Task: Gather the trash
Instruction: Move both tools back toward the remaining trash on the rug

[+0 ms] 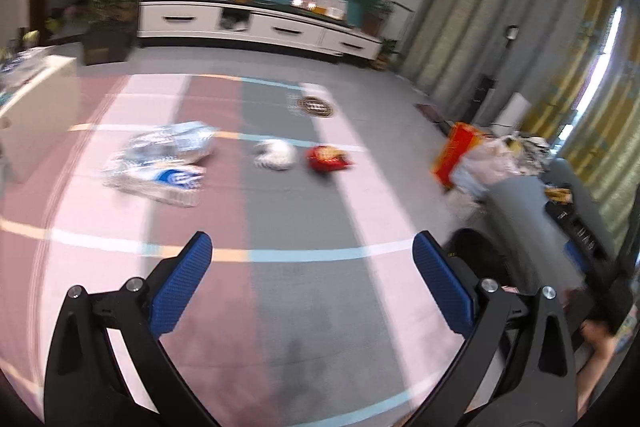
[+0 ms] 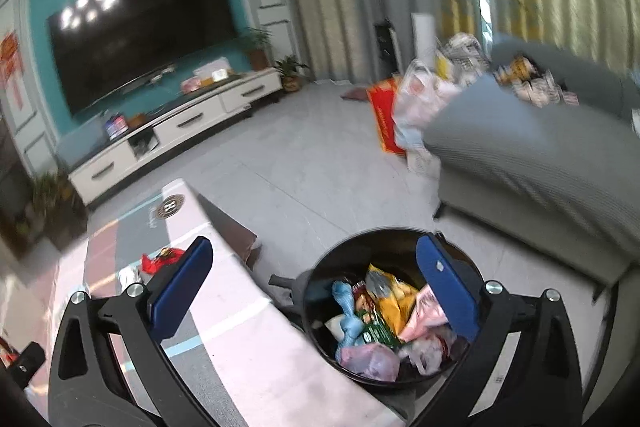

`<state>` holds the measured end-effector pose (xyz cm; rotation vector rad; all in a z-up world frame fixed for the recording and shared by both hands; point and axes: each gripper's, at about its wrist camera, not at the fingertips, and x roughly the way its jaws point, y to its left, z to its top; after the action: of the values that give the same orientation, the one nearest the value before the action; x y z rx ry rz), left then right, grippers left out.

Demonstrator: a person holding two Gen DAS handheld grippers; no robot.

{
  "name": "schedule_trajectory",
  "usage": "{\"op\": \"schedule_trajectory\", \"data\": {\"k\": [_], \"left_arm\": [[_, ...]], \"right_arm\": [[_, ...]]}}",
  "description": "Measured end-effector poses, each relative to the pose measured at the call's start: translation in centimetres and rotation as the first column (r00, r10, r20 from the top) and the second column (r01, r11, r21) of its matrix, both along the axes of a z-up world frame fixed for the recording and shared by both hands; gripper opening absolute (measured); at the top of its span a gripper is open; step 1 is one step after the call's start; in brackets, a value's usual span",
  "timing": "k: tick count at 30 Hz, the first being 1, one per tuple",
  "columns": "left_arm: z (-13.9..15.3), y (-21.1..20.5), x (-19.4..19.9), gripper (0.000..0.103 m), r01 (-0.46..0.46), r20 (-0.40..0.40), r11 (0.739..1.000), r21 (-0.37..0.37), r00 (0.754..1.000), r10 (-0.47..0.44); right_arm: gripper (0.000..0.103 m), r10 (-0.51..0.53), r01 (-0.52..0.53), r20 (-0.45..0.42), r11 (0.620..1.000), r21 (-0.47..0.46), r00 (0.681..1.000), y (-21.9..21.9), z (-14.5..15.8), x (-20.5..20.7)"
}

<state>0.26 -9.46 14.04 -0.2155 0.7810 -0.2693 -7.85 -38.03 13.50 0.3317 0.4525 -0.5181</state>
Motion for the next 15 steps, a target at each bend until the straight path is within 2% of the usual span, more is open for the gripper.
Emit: {"op": "schedule_trajectory", "data": {"k": [3, 6, 8, 10, 12, 15], "left_arm": [[-0.9, 3.6, -0.1, 0.1, -0.06, 0.002, 0.998, 0.011, 0.998, 0.06], [-2.3, 6.9, 0.6, 0.1, -0.173, 0.005, 0.985, 0.008, 0.985, 0.173], [-3.3, 8.0, 1.4, 0.1, -0.22, 0.001, 0.975, 0.041, 0.975, 0.22], [-4.0, 8.9, 2.3, 0.1, -0.233, -0.036, 0.972, 0.028, 0.972, 0.234], [-4.7, 9.4, 2.6, 0.1, -0.252, -0.054, 0.968, 0.013, 0.966, 0.253], [-5.0, 9.9, 2.5, 0.1, -0.263, -0.072, 0.965, 0.016, 0.962, 0.263]], "right_arm": [[0.1, 0.053, -0.052, 0.011, 0.997, -0.055, 0.999, 2.3, 0.4, 0.9], [0.1, 0.123, -0.122, 0.026, 0.992, -0.042, 0.992, 3.9, 0.4, 1.6], [0.1, 0.146, -0.146, 0.035, 0.989, -0.019, 0.989, 5.1, 0.2, 2.2], [0.1, 0.176, -0.176, 0.071, 0.984, -0.001, 0.982, 6.4, -0.1, 2.8], [0.1, 0.208, -0.21, 0.071, 0.978, 0.021, 0.976, 7.5, -0.7, 3.6], [0.1, 0.261, -0.261, 0.003, 0.964, 0.044, 0.965, 9.6, -2.0, 4.9]]}}
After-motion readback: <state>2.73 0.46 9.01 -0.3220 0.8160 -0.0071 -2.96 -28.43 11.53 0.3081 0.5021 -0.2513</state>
